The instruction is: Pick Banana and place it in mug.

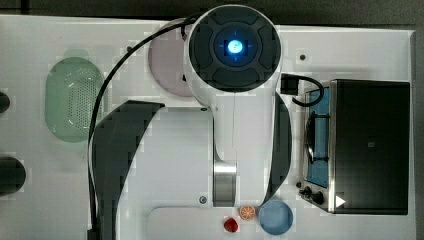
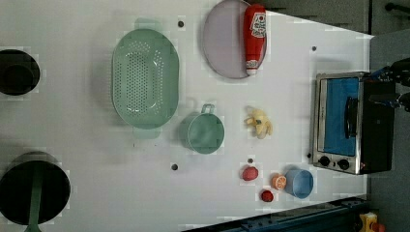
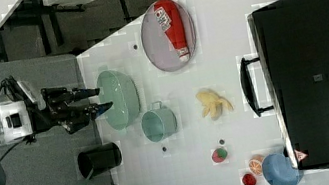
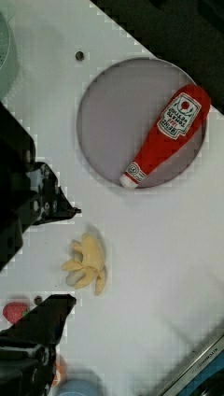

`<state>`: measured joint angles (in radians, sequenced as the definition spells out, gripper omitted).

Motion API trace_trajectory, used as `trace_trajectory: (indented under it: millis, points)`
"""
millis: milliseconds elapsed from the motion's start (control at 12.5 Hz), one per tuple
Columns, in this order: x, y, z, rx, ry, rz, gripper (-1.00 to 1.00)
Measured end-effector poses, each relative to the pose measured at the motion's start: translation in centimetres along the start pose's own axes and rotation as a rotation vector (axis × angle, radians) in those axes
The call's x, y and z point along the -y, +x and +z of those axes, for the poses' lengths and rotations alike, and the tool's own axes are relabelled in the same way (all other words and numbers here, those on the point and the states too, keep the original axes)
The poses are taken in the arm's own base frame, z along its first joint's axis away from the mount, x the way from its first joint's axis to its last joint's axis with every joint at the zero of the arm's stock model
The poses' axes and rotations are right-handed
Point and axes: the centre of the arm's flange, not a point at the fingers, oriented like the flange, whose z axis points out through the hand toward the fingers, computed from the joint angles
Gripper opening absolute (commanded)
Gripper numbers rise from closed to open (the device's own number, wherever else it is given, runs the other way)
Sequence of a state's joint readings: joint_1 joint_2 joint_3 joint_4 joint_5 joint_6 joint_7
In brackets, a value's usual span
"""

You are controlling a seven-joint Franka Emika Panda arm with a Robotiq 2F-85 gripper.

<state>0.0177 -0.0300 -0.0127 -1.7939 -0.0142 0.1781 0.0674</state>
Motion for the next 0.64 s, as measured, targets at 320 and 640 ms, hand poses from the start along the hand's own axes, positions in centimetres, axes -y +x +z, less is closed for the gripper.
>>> trace_trajectory:
  millis: [320,640]
  points:
    - [-13.8,-8.7,-6.4,0.087,-0.032,0.046,1.00]
    - [-15.4,-8.8,-11.7,-0.085,0.164,0.052,1.00]
